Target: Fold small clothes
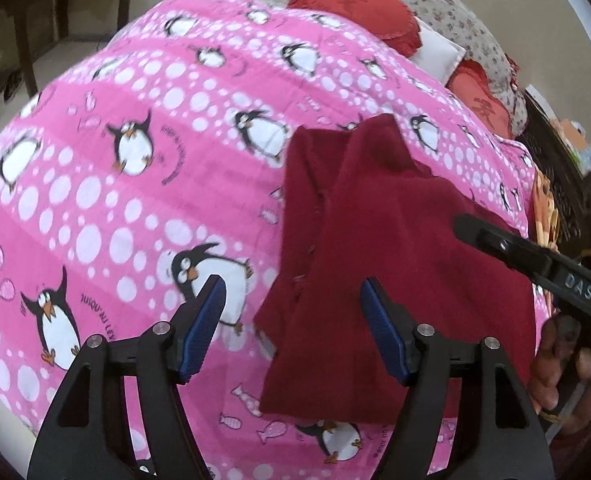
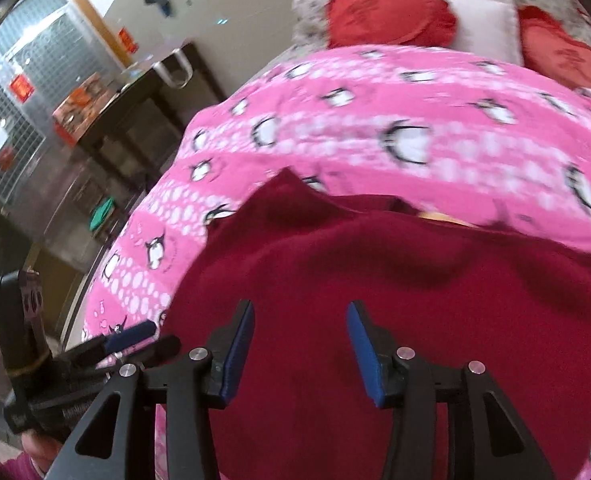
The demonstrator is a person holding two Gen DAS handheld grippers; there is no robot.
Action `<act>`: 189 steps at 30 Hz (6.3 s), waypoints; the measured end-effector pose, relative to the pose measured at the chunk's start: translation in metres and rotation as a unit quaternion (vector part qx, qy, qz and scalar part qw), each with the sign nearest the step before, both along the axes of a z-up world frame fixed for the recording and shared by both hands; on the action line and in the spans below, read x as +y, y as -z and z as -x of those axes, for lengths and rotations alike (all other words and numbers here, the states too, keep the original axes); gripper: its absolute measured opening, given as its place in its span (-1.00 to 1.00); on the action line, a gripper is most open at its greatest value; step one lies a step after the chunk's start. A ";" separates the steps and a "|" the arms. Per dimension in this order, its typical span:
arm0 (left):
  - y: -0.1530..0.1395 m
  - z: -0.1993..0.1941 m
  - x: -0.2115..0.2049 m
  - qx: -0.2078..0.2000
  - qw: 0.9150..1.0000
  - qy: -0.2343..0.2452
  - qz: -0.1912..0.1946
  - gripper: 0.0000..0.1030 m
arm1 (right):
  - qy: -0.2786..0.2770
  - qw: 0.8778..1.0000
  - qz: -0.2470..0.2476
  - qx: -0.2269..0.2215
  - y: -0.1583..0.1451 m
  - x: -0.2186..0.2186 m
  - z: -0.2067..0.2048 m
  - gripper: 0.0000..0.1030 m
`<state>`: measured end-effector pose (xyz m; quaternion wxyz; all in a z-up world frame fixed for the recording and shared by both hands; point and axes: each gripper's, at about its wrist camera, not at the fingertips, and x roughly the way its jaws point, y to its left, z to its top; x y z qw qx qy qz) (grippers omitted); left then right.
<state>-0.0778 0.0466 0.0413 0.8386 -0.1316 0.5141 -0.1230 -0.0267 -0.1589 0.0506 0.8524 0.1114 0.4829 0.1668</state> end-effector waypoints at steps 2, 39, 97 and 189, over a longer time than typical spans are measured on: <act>0.005 -0.001 0.004 0.009 1.000 -0.004 0.007 0.36 | -0.014 1.000 0.005 0.003 0.003 0.013 -0.010 -0.10; 0.023 -0.013 0.022 0.036 0.995 0.036 0.081 0.49 | -0.078 0.975 0.166 0.123 0.055 0.130 -0.109 0.69; -0.064 0.058 -0.275 -0.056 0.935 0.347 0.040 -0.40 | 0.151 0.982 -0.106 -0.040 -0.013 -0.227 0.082 -0.69; -0.032 0.087 -0.222 -0.075 0.944 0.315 -0.065 0.13 | 0.109 0.993 0.031 -0.012 0.015 -0.162 0.208 -0.54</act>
